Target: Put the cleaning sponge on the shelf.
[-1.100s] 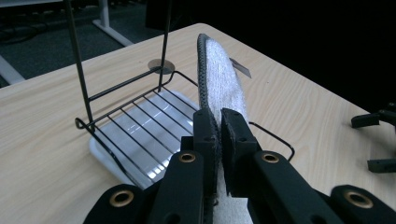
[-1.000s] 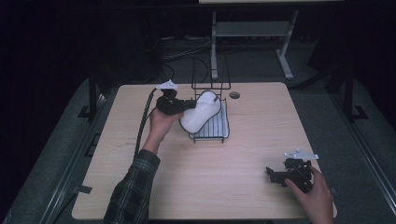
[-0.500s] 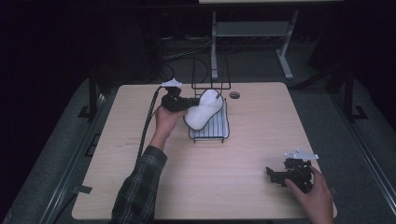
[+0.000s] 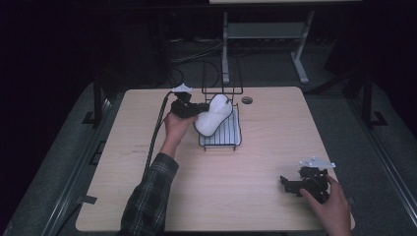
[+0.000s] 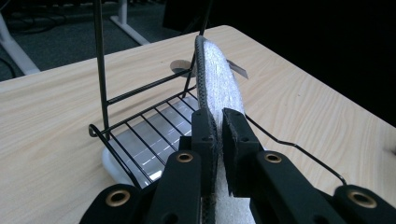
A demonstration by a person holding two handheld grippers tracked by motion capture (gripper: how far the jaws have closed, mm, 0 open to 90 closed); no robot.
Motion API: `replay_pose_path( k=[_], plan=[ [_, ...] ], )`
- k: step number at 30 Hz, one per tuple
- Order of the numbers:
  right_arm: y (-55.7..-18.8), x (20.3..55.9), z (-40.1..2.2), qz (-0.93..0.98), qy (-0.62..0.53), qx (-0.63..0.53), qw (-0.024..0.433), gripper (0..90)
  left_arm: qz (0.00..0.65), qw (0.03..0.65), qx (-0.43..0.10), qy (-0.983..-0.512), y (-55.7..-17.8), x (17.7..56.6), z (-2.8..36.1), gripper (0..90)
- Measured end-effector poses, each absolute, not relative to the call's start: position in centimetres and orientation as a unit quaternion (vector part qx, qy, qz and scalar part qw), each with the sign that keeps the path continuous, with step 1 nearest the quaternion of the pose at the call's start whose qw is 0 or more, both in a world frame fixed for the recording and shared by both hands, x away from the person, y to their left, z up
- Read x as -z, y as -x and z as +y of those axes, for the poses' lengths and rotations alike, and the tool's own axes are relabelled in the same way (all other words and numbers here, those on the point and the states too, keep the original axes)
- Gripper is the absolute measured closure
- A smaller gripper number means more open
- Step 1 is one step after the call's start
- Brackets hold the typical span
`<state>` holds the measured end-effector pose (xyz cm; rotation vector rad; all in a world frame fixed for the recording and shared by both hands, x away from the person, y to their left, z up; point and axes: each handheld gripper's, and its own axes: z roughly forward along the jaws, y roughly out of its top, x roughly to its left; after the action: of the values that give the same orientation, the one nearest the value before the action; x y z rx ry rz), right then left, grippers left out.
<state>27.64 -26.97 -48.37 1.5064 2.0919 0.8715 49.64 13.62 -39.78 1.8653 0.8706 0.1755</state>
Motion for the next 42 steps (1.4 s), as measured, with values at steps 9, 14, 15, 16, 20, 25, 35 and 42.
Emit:
replay_pose_path(
  k=[9, 14, 15, 16, 20, 25, 35, 42],
  plan=[
    [-27.6, 48.4, -27.0, 0.752, -0.541, -0.313, 0.209, 0.0, 0.368, 0.485, -0.085, -0.789, -49.9, 40.3, 13.4, 80.9],
    [-27.6, 48.4, -27.0, 0.752, -0.541, -0.313, 0.209, 0.0, 0.372, 0.475, -0.092, -0.792, -50.0, 40.5, 13.4, 78.8],
    [-27.6, 48.4, -27.0, 0.752, -0.541, -0.313, 0.209, 0.0, 0.372, 0.475, -0.093, -0.792, -50.0, 40.5, 13.4, 78.1],
    [-27.6, 48.4, -27.0, 0.752, -0.541, -0.313, 0.209, 0.0, 0.373, 0.472, -0.098, -0.793, -50.0, 40.6, 13.3, 77.1],
    [-27.6, 48.4, -27.0, 0.752, -0.541, -0.313, 0.209, 0.0, 0.375, 0.464, -0.102, -0.796, -50.0, 40.6, 13.4, 70.2],
    [-27.6, 48.4, -27.0, 0.752, -0.541, -0.313, 0.209, 0.0, 0.373, 0.464, -0.102, -0.797, -49.9, 40.6, 13.4, 67.6],
    [-27.6, 48.4, -27.0, 0.752, -0.541, -0.313, 0.209, 0.0, 0.354, 0.472, -0.085, -0.803, -48.4, 40.6, 14.1, 87.3],
    [-27.6, 48.4, -27.0, 0.752, -0.541, -0.313, 0.209, 0.0, 0.341, 0.471, -0.081, -0.810, -47.1, 40.3, 14.8, 89.9]
  ],
)
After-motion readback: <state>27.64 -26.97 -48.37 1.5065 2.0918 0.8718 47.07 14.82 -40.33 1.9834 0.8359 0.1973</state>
